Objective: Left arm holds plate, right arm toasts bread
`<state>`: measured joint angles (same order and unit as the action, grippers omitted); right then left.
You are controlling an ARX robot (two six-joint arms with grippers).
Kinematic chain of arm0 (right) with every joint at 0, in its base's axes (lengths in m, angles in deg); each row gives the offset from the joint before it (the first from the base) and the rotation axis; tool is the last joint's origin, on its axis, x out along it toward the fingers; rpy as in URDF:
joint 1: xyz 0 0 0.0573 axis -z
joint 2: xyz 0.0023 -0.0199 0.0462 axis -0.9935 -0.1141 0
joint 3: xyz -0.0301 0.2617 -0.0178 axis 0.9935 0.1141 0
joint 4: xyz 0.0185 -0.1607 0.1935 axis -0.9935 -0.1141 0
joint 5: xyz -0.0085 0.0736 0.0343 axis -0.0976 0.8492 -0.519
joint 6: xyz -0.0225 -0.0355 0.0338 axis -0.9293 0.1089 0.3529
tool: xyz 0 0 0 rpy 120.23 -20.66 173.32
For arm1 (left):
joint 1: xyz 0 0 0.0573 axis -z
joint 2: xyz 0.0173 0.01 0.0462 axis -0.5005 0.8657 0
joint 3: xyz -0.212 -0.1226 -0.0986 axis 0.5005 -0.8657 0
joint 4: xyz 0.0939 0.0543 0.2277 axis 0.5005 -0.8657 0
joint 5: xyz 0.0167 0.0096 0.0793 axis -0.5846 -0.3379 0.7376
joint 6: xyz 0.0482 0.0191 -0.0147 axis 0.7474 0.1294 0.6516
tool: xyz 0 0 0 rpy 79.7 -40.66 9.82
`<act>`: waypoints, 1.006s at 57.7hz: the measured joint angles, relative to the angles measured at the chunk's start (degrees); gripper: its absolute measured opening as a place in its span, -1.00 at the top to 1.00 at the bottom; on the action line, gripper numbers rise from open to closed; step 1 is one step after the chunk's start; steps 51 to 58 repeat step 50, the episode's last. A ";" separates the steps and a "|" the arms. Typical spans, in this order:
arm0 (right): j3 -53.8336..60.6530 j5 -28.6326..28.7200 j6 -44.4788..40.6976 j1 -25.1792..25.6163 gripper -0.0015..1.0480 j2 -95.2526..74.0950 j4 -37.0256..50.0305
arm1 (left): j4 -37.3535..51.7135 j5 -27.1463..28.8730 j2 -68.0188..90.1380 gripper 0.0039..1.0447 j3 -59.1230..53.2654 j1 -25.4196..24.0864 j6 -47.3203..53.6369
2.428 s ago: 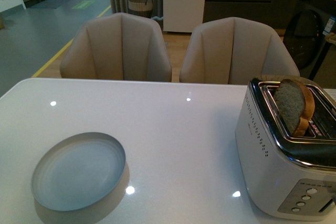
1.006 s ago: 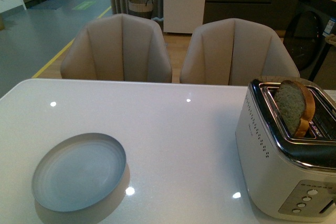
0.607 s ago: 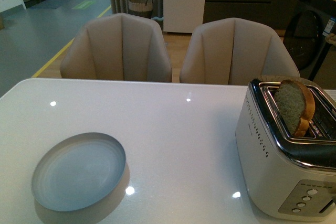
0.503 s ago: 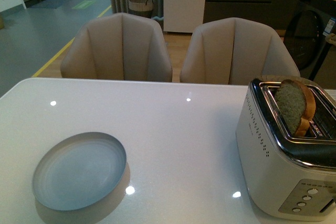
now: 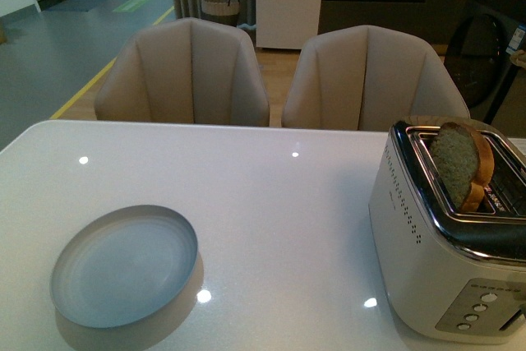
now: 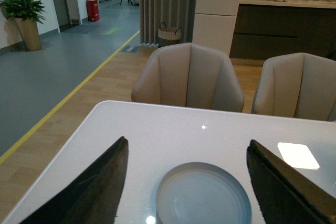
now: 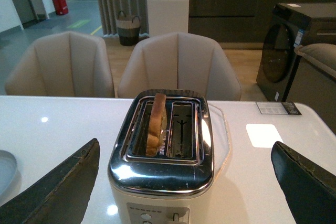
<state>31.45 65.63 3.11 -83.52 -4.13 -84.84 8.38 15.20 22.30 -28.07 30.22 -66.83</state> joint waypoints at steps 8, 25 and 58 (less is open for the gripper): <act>0.00 0.00 0.00 0.00 -0.83 0.00 0.00 | 0.00 -0.02 0.00 -0.87 0.00 0.00 0.00; 0.00 0.00 0.00 0.00 -0.83 0.00 0.00 | 0.00 -0.02 0.00 -0.87 0.00 0.00 0.11; 0.00 0.00 0.00 0.00 -0.83 0.00 0.00 | 0.00 0.00 0.00 -0.87 0.00 0.00 0.11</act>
